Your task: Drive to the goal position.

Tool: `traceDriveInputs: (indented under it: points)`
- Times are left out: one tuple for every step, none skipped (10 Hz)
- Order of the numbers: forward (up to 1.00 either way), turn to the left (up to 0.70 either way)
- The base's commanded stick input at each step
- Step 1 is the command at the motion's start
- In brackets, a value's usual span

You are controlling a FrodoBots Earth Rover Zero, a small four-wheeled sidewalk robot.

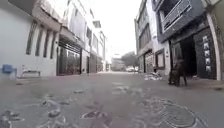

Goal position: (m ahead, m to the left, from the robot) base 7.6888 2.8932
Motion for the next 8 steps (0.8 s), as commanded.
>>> traceDriveInputs:
  points:
    - [1.0,0.01]
    - [1.0,-0.17]
    - [1.0,-0.34]
    - [1.0,-0.34]
    - [1.0,-0.34]
    - [1.0,-0.34]
    - [1.0,-0.34]
    - [1.0,-0.34]
